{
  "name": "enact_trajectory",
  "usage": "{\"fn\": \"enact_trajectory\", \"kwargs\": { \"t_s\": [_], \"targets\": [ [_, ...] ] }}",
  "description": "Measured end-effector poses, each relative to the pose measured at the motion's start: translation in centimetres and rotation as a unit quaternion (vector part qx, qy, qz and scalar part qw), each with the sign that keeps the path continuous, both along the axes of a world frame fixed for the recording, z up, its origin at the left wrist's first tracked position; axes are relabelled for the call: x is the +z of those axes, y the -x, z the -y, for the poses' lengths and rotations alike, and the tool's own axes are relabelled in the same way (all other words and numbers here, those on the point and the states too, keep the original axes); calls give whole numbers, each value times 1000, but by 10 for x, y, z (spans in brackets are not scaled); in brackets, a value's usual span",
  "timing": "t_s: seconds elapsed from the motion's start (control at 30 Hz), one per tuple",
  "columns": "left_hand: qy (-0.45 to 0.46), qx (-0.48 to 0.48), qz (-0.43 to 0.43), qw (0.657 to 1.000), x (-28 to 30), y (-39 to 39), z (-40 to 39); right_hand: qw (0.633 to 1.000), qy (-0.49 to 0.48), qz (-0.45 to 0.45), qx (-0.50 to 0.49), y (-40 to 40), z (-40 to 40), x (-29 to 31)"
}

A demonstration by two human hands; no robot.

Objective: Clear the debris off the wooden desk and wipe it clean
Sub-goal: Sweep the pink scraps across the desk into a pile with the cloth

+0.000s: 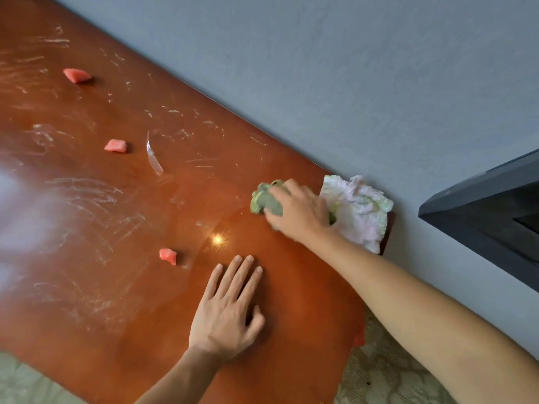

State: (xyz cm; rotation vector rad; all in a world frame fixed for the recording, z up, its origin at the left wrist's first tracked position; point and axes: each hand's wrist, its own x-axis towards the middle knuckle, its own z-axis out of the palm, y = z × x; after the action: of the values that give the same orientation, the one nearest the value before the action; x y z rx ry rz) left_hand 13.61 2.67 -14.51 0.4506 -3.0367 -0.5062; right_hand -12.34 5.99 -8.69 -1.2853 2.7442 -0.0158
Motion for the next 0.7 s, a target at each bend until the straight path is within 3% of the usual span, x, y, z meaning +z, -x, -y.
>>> {"fn": "enact_trajectory", "kwargs": {
  "t_s": [0.1,0.17,0.27,0.47,0.7],
  "targets": [
    [-4,1,-3,1000,1,2,0,988,10,0,-157,41,33,0],
    [-8,7,-12,1000,1,1,-1,985,4,16,-170,59,57,1],
    [-14,11,-25,1000,2,0,0,995,9,3,-97,50,75,2],
    [-17,11,-23,1000,1,-1,-1,985,-2,-39,171,-6,22,5],
    [-21,16,-35,999,0,0,-1,998,-37,-30,-32,80,104,13]
  ]
}}
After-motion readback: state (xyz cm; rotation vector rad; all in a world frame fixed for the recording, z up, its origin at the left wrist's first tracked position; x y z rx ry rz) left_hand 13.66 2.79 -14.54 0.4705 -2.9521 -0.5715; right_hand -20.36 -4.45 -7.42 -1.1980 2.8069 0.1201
